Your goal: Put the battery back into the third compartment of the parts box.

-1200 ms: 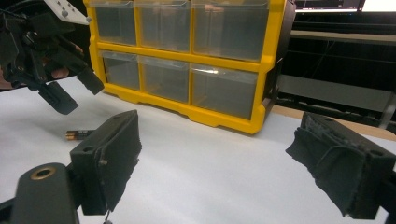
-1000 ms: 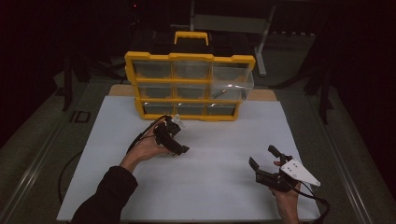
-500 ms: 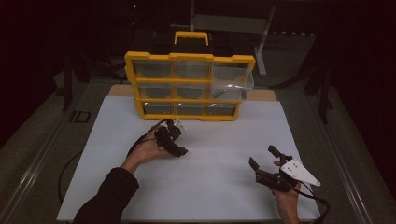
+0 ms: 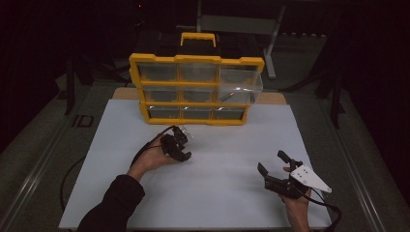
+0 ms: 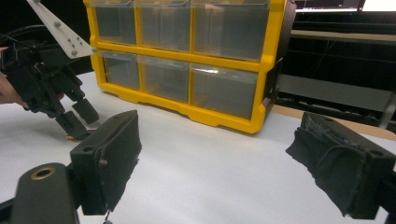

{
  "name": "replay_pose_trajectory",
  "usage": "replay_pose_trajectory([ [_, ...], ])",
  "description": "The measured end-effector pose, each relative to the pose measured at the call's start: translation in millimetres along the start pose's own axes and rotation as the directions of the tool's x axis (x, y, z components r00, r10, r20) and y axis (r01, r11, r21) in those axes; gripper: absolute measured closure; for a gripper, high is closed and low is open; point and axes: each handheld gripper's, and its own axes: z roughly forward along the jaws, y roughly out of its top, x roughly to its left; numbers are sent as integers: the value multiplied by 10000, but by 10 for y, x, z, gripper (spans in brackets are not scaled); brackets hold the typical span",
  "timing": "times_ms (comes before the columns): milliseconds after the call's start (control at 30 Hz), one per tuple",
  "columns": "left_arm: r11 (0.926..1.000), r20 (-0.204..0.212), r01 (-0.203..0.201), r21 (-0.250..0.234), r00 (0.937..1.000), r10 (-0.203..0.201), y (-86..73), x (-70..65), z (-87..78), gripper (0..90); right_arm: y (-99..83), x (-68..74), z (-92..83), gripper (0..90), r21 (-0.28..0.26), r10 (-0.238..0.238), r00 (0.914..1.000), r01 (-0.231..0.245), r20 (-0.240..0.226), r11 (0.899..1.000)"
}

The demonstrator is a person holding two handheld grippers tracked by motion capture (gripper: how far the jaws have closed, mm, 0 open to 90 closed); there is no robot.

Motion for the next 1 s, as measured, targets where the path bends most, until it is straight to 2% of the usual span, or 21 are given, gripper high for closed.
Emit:
replay_pose_trajectory([
  [200, 9999, 258, 64, 150, 9996, -67, -3, 14, 29, 681, 0, 0, 0, 137, 2, 8, 10000, -8, -1, 10000],
  [367, 9990, 149, -15, 441, 9999, 9, 10, -4, 77, 744, 0, 0, 1, 137, -1, 23, 10000, -23, 6, 10000],
  [500, 9989, 189, 8, 460, 9998, -17, 10, 3, 76, 771, 1, 0, 0, 137, -1, 26, 10000, -26, 10, 10000],
  [733, 9986, 7, -252, 467, 9997, 252, 16, -30, 77, 777, 1, 0, -1, 137, 2, 21, 10000, -21, 12, 10000],
  [833, 9985, 56, -316, 451, 9995, 313, 13, -28, 70, 777, 1, -2, -1, 137, 3, 26, 10000, -27, 31, 10000],
  [1000, 9992, 120, -358, 196, 9993, 355, 20, -28, 31, 777, 0, -3, 1, 137, 12, 9, 10000, -9, 33, 10000],
])
